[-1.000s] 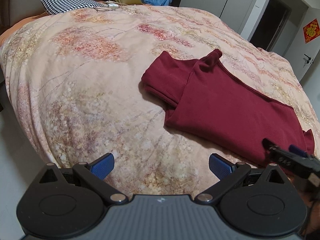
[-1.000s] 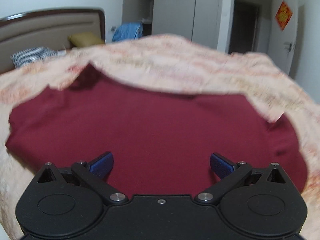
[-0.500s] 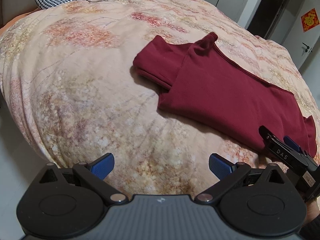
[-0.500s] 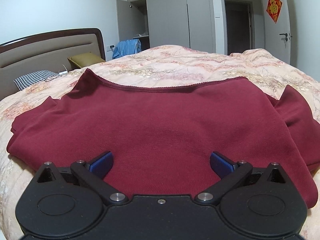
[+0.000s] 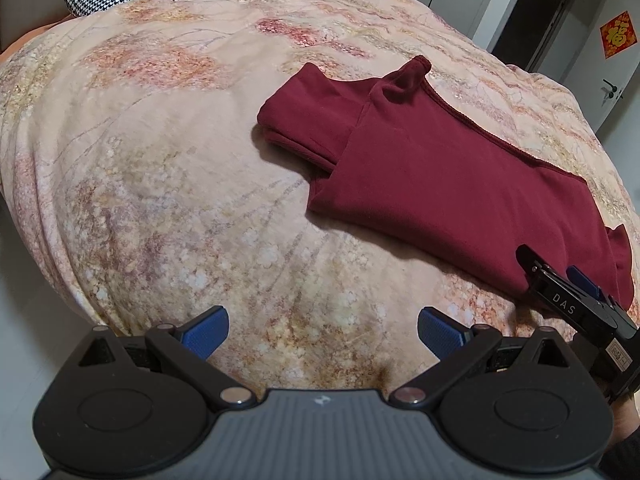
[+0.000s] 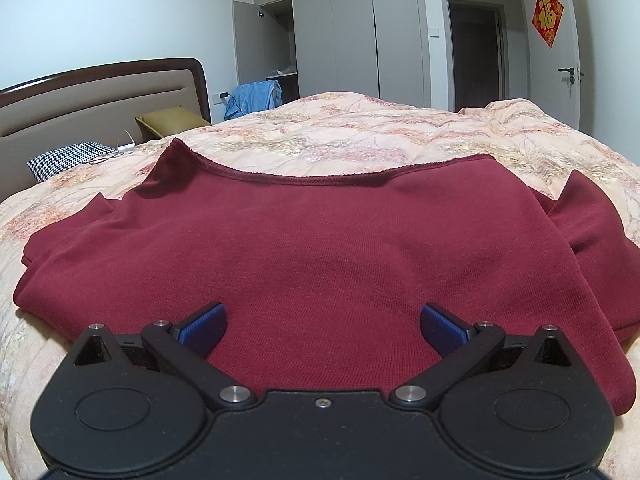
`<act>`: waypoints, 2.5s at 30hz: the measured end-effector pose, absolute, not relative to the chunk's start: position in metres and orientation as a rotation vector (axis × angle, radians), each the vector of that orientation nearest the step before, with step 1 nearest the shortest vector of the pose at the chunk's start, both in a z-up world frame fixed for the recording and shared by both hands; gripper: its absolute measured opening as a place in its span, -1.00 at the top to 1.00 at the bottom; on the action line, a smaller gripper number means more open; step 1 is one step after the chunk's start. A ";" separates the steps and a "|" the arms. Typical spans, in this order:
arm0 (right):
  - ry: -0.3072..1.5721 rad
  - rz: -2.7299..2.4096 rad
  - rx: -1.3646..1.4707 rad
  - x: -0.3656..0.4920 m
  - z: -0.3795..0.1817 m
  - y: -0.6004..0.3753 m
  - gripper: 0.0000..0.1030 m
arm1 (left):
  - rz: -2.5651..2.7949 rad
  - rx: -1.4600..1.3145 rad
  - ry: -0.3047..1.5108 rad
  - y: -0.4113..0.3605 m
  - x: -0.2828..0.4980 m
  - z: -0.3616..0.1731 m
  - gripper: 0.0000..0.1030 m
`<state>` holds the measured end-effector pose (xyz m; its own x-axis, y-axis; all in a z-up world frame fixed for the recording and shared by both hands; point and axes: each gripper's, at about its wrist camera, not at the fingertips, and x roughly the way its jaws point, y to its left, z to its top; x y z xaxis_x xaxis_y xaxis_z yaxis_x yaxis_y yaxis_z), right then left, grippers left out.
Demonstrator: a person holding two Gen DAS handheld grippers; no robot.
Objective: Fold small clothes
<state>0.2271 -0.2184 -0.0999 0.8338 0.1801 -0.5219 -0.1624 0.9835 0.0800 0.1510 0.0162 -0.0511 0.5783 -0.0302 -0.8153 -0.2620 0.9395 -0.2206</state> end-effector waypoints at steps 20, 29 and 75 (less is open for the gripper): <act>0.562 0.180 0.030 0.228 -0.100 -0.218 -0.99 | 0.054 -0.382 0.869 0.010 0.205 -0.057 -1.00; 0.608 0.181 0.027 0.234 -0.095 -0.217 -0.99 | 0.045 -0.430 0.835 0.012 0.235 -0.068 -1.00; 0.563 0.179 0.030 0.229 -0.100 -0.218 -0.99 | 0.069 -0.520 0.728 0.001 0.193 -0.077 -0.99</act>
